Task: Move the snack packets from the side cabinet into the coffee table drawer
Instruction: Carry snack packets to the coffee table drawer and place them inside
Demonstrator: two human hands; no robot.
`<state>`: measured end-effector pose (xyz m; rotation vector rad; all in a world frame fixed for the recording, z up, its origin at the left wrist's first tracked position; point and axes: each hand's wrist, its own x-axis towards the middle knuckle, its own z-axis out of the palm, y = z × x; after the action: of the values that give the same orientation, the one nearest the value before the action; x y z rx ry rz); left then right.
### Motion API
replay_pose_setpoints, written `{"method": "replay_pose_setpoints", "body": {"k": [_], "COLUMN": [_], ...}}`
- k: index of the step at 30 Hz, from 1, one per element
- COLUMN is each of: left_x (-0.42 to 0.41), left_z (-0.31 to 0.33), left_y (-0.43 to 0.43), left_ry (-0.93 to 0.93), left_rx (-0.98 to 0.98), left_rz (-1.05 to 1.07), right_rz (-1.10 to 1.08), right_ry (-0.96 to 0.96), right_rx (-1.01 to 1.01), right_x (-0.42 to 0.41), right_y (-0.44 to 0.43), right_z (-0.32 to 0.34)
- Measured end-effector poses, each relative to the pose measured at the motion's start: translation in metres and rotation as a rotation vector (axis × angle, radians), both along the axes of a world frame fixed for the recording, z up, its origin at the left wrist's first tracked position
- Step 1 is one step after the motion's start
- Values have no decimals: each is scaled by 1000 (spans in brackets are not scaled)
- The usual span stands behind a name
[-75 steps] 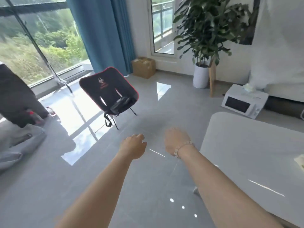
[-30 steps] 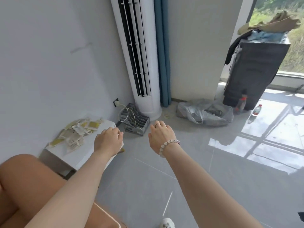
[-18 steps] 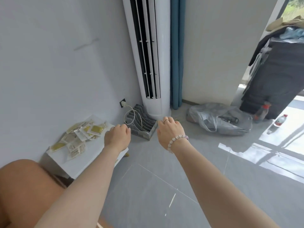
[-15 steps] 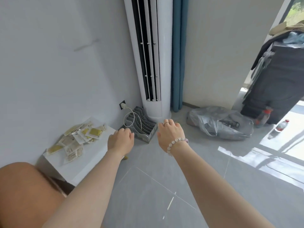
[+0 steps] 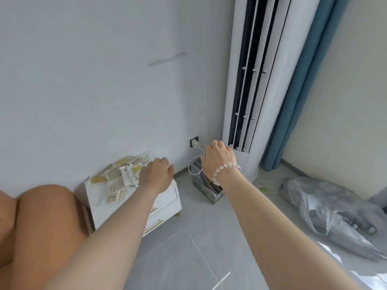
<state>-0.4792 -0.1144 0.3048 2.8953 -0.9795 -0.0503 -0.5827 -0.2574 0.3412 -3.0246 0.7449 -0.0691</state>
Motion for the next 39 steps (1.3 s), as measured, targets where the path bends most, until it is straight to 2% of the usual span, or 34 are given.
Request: {"method": "replay_pose_setpoints", "body": {"k": [4, 11, 16, 21, 24, 26, 28, 31, 34, 39], "left_x": [41, 97, 155, 234, 294, 334, 366, 394, 399, 395], "left_z": [1, -18, -33, -46, -46, -54, -66, -92, -131, -204], "left_y": [11, 62, 100, 112, 119, 126, 127, 119, 103, 92], "left_ry": [-31, 18, 62, 69, 111, 203, 244, 263, 393, 508], "left_rx": [75, 118, 115, 154, 55, -45, -65, 5, 9, 39], "left_rz": [124, 343, 474, 478, 501, 558, 577, 508, 490, 511], "right_rz": [103, 373, 420, 423, 396, 339, 271, 201, 105, 6], "right_ry": [28, 131, 94, 187, 181, 195, 232, 391, 612, 789], "right_rx": [23, 7, -31, -60, -32, 5, 21, -3, -63, -7], "right_x": [66, 166, 247, 321, 370, 400, 421, 434, 433, 436], "right_y": [-8, 43, 60, 81, 88, 88, 84, 72, 58, 40], "right_z": [-1, -33, -33, -55, -59, -66, -81, -111, -148, -216]}}
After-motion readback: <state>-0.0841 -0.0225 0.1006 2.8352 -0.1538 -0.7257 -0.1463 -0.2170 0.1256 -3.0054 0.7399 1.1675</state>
